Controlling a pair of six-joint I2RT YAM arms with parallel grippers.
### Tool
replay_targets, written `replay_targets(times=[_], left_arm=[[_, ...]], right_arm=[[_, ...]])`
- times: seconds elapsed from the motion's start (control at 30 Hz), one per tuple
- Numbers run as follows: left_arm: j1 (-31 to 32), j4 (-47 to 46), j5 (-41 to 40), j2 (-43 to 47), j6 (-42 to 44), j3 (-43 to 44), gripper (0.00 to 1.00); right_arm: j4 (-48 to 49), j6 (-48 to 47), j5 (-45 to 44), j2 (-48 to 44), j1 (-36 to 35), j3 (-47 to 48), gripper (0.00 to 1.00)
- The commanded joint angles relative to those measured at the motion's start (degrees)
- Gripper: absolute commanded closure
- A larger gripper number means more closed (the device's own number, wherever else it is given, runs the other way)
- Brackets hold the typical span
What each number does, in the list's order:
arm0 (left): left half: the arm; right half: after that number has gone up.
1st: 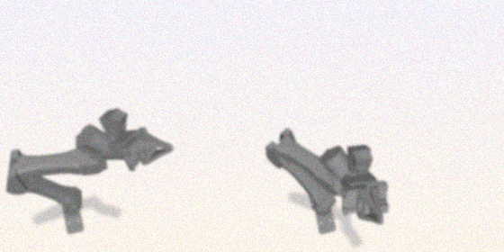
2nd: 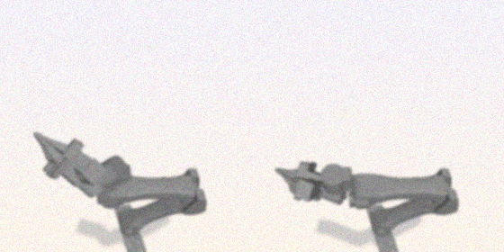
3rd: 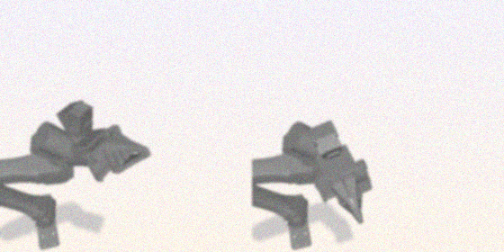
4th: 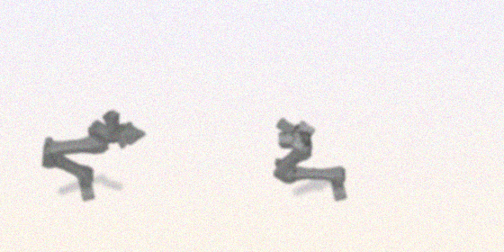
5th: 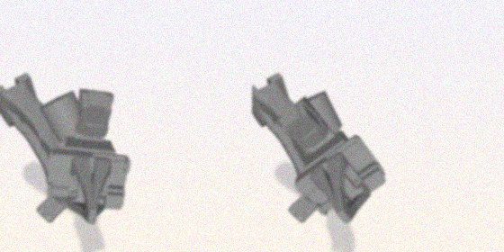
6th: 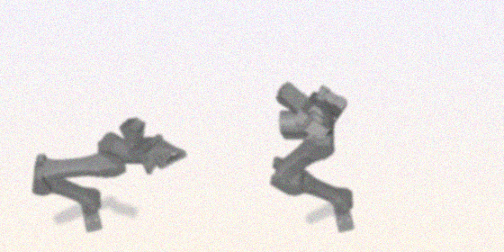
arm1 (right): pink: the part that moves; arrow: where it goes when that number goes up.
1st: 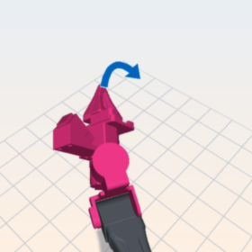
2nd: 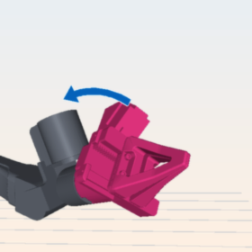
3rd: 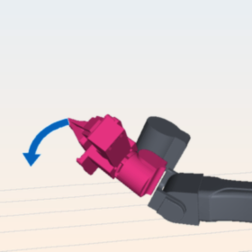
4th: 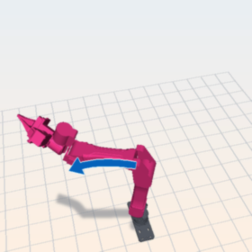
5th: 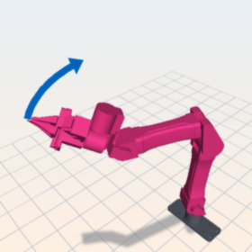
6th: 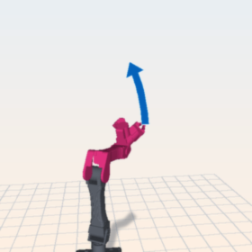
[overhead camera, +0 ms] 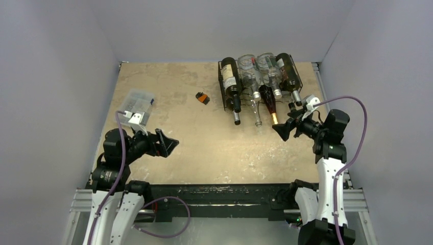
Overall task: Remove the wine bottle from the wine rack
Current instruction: Pick up the wine bottle from the wine rack.
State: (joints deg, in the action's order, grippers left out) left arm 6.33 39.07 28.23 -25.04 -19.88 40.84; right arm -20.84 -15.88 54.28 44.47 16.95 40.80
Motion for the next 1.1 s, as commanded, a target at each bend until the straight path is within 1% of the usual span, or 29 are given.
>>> replay_targets(times=[0.0,0.17,0.33,0.53,0.87,1.07], left_arm=[[-0.69,-2.11,-0.75,-0.53,1.14,-0.14,0.0],[-0.7,-2.07,-0.88,-0.98,1.25,-0.1,0.0],[-0.69,-2.47,-0.28,-1.27,1.23,-0.23,0.0],[-0.65,-2.51,0.44,-2.72,1.41,-0.15,0.0],[-0.26,-3.61,1.99,-1.76,1.2,-0.52,0.0],[-0.22,-4.2,2.4,-1.13,0.55,-0.82,0.0]], right_arm=[[7.36,3.2,1.98,-1.34,0.34,-1.13,0.01],[8.41,2.65,2.71,-1.48,0.36,-1.98,0.01],[4.59,-1.74,3.34,-0.62,0.36,0.58,0.01],[4.17,-1.96,2.58,-0.64,0.19,0.58,0.01],[3.65,-2.61,2.07,-0.7,-1.48,0.77,0.01],[0.76,-4.92,1.81,-0.94,-1.48,0.62,0.01]])
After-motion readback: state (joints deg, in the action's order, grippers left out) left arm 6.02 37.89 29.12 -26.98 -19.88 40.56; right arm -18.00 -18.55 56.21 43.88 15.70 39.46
